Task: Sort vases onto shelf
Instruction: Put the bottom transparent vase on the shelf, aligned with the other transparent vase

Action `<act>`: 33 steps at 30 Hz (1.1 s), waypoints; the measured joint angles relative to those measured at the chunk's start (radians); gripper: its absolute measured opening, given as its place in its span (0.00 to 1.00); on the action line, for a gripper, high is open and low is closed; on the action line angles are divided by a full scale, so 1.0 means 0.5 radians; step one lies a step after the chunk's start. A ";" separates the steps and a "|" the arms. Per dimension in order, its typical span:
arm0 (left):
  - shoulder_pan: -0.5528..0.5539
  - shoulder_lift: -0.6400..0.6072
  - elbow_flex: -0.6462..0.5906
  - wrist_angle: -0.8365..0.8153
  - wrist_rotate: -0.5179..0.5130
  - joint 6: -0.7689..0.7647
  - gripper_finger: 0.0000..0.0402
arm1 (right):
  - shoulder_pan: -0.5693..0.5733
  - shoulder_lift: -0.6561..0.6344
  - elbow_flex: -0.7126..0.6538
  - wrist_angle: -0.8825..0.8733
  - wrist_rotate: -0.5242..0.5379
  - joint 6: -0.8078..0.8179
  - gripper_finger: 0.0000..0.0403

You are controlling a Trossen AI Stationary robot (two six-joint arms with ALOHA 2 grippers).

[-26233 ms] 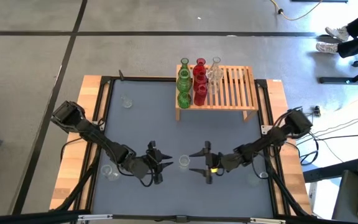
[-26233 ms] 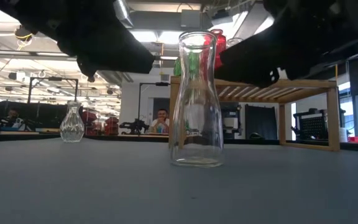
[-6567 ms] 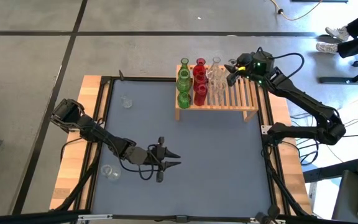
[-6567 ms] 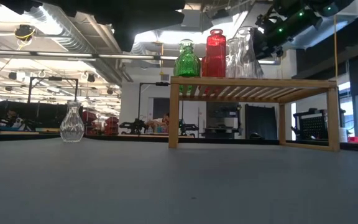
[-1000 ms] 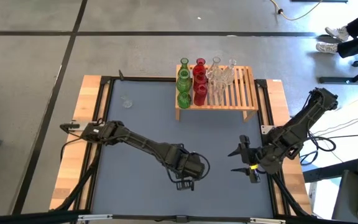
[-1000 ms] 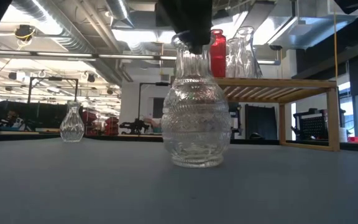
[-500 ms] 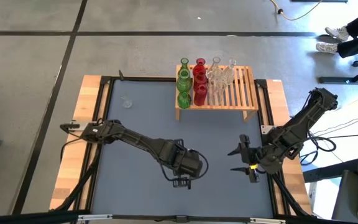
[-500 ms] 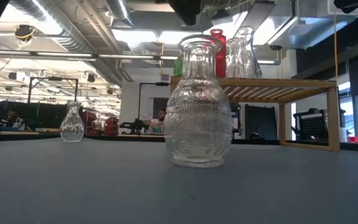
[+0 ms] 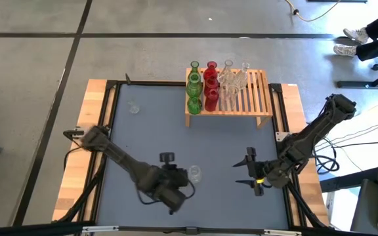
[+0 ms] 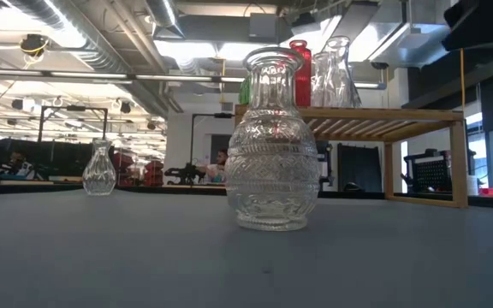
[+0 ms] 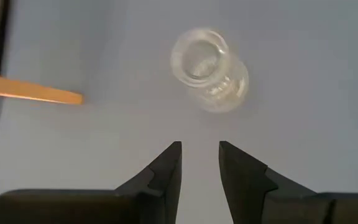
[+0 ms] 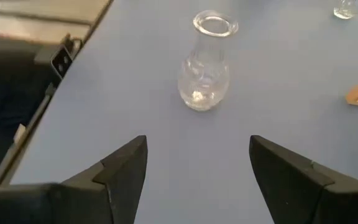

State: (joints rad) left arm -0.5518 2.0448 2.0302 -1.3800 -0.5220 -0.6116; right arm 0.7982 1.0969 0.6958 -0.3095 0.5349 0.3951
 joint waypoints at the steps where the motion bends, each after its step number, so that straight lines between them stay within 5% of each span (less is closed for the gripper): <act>1: -0.018 -0.081 -0.130 0.097 -0.039 -0.039 0.25 | -0.001 0.000 -0.045 0.091 0.015 -0.005 0.66; 8: -0.088 -0.584 -1.166 1.200 -0.098 -0.099 0.25 | -0.028 0.105 -0.270 0.697 0.172 -0.122 0.66; 17: -0.031 -0.644 -2.034 2.594 -0.105 -0.039 0.25 | -0.209 0.518 -0.284 1.248 0.131 -0.305 0.66; 25: -0.041 -0.645 -2.433 3.529 -0.160 0.209 0.25 | -0.368 0.868 -0.284 1.872 0.019 -0.457 0.66; 33: -0.016 -0.645 -2.553 3.680 -0.192 0.249 0.25 | -0.518 1.155 -0.273 2.388 -0.132 -0.519 0.66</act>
State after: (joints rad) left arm -0.5600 1.7222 0.7538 0.4603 -0.6179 -0.4870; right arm 0.5391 1.6744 0.5592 0.8845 0.4690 0.1355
